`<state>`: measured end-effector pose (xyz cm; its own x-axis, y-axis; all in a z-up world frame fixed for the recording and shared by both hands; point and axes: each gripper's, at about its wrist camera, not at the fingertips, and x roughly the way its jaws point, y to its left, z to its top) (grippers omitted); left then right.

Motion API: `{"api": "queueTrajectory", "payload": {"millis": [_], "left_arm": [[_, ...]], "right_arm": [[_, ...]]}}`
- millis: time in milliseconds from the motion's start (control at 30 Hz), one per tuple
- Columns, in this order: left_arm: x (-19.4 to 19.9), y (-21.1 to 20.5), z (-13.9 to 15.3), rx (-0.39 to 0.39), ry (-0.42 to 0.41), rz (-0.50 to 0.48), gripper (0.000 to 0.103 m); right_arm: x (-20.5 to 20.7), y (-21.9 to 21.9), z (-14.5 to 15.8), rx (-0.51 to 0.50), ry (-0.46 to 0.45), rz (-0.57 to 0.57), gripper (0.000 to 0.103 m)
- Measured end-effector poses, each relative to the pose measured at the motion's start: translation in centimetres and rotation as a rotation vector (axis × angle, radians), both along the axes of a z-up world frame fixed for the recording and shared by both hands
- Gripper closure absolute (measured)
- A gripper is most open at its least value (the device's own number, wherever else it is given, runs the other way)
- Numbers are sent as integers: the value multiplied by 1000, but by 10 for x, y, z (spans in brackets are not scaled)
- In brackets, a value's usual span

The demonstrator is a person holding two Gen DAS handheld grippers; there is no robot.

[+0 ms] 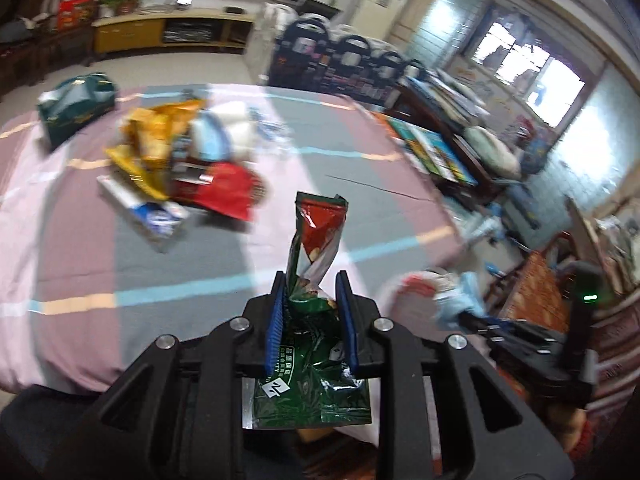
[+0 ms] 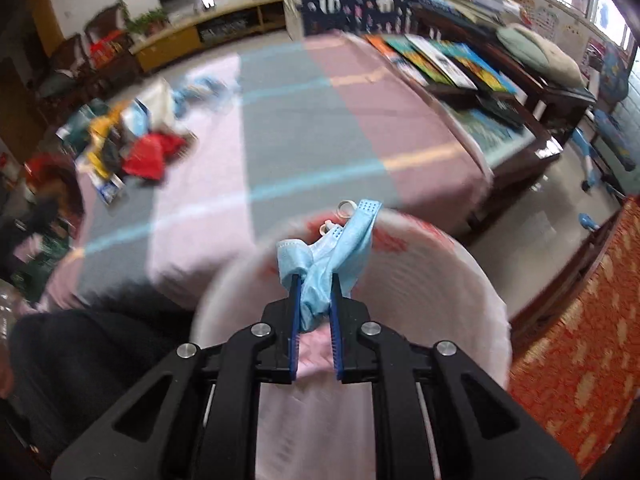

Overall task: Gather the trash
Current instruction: 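Carry both items over the wastebasket and open both tools to drop them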

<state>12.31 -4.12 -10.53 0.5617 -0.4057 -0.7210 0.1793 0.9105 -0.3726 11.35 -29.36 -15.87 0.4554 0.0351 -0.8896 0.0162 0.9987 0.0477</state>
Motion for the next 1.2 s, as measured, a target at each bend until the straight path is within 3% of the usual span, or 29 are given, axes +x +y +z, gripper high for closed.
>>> {"api": "queueTrajectory", "payload": {"millis": [100, 167, 200, 400, 500, 567, 733, 900, 967, 1100, 1200], "left_arm": [[-6, -36, -6, -90, 34, -115, 77], [-8, -57, -13, -145, 70, -189, 77], [-10, -71, -18, -169, 92, -234, 77], [-23, -128, -52, -191, 192, -403, 71], [-29, -142, -64, -144, 217, -415, 43], [-28, -138, -68, -141, 219, -403, 36], [-10, -102, -67, -193, 228, -299, 23], [10, -52, -58, -177, 181, -139, 22], [21, -26, -55, -135, 156, -38, 22], [50, 30, -46, 79, 120, 207, 22], [79, 71, -38, 135, 84, 321, 22]], "right_arm": [[-12, -29, -15, 37, 75, -56, 68], [-22, -56, -13, 110, 55, -132, 46], [-25, -67, -9, 136, 40, -165, 42], [-30, -114, 15, 222, -37, -306, 39], [-29, -115, 19, 224, -52, -314, 37], [-26, -115, 17, 221, -50, -311, 37], [-21, -101, 11, 222, -30, -283, 37], [-3, -74, 16, 213, -42, -232, 37], [7, -58, 20, 215, -46, -194, 37], [21, -22, 22, 197, -53, -114, 37], [27, -6, 15, 215, -37, -86, 37]]}}
